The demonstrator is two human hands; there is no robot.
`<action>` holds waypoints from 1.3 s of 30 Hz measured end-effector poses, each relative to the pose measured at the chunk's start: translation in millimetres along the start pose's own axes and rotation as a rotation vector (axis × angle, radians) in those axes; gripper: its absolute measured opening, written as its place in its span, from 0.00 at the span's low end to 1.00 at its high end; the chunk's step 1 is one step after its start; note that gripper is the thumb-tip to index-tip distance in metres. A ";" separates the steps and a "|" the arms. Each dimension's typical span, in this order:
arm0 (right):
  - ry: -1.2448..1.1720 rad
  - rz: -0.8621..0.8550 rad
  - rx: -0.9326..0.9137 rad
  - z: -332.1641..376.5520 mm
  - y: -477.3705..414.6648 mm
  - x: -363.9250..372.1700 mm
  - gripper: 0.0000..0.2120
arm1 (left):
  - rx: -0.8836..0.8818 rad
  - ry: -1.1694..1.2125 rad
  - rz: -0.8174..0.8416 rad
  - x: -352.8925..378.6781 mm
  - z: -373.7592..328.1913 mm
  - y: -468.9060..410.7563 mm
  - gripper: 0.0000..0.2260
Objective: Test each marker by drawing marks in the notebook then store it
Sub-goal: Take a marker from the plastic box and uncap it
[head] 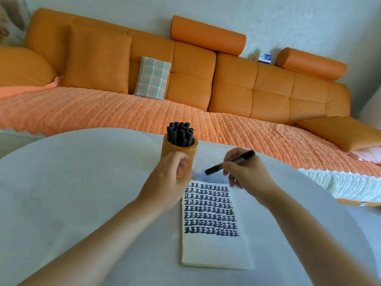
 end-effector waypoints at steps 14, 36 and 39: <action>-0.466 0.247 0.256 -54.4 46.7 -12.2 0.10 | 0.249 -0.147 0.241 11.6 -23.5 18.8 0.12; 0.789 0.305 -0.501 -45.0 61.0 10.5 0.17 | 0.383 -0.191 0.281 17.3 -52.4 30.4 0.12; 0.821 0.284 -0.538 -44.6 63.4 14.5 0.14 | 0.401 -0.212 0.285 18.2 -51.9 31.0 0.13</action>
Point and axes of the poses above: each hand's wrist, its own y-axis away from the middle knuckle, its own x-axis out of the palm, z = x × y, the point moved 4 cm from there along -y, towards the middle knuckle, and after that the axes turned 13 degrees about -y, right-handed, at the moved point
